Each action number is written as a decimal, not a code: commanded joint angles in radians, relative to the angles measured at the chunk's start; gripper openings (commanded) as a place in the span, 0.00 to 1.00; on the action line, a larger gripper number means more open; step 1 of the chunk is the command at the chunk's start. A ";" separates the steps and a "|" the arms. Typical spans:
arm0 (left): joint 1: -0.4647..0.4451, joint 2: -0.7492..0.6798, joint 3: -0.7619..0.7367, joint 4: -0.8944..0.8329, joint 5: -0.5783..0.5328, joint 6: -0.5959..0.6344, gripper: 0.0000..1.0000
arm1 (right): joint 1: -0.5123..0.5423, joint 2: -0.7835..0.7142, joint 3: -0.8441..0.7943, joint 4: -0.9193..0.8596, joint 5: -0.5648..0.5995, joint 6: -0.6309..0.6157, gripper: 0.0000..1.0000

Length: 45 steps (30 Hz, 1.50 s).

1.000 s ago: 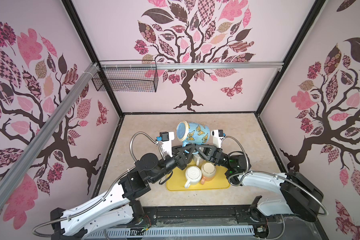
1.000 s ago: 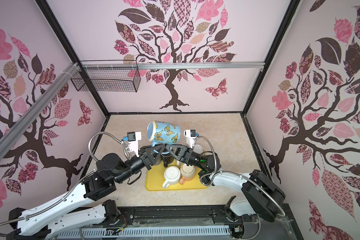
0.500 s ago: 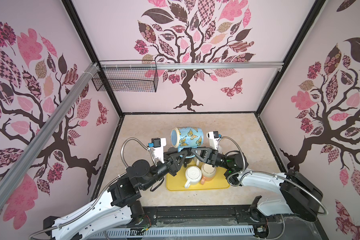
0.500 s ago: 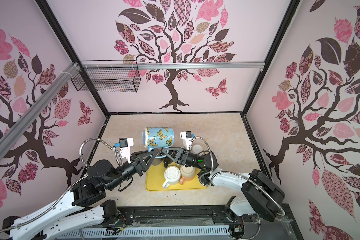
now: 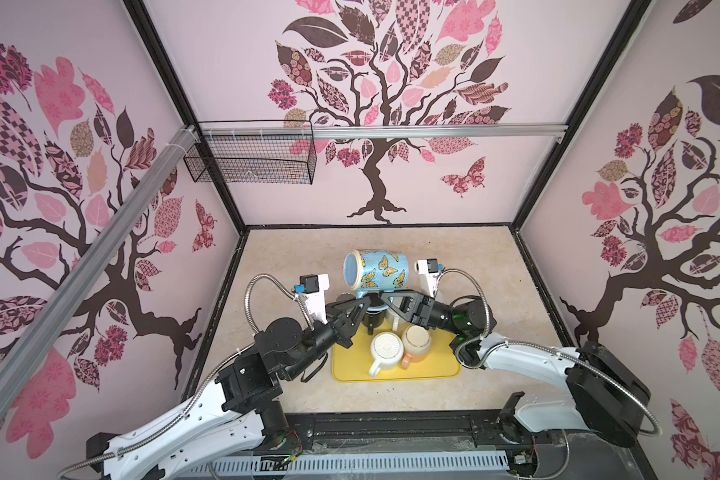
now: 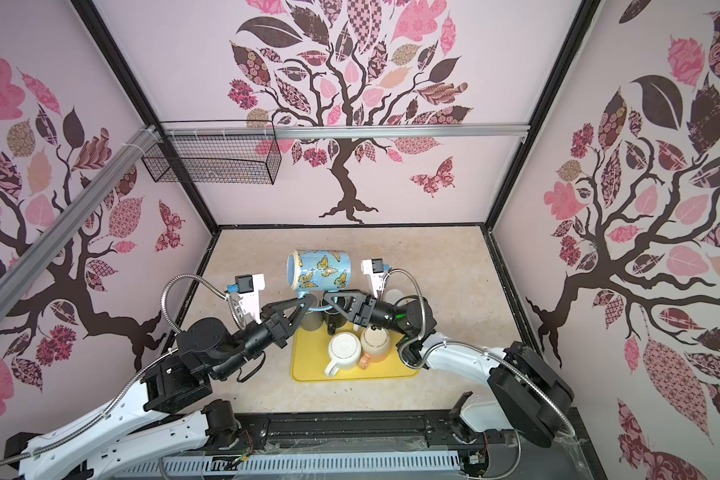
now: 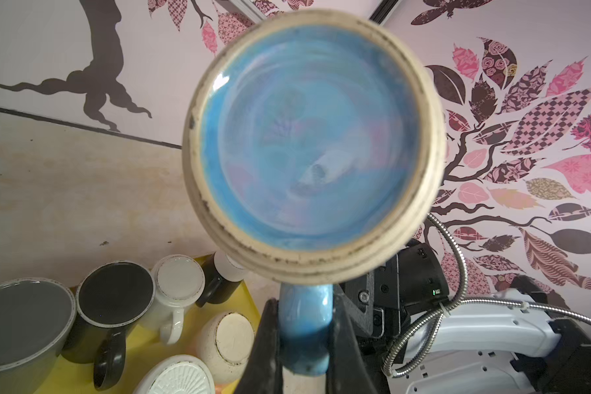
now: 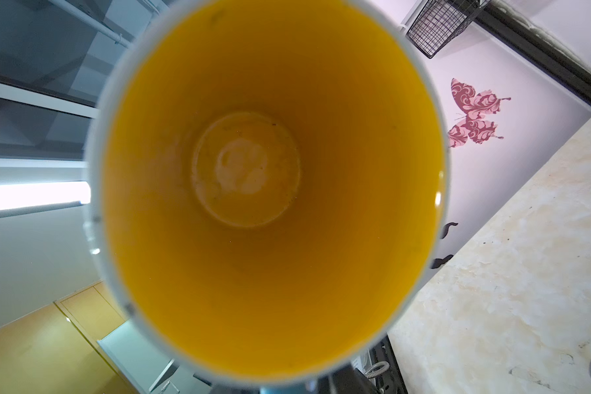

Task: Turn the mug right side up
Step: 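Hold the mug up with the left gripper while the right gripper grasps its rim, then carry the mug off with the right gripper while the left gripper withdraws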

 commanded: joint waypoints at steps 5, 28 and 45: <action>-0.003 0.064 0.021 0.064 0.118 0.055 0.00 | 0.003 -0.053 0.080 0.079 0.009 0.001 0.00; -0.002 -0.021 -0.060 0.043 0.154 -0.007 0.00 | -0.003 0.021 0.163 0.171 0.065 0.051 0.00; 0.008 0.002 0.106 -0.473 -0.329 0.183 0.96 | -0.144 -0.165 0.547 -1.327 0.358 -0.669 0.00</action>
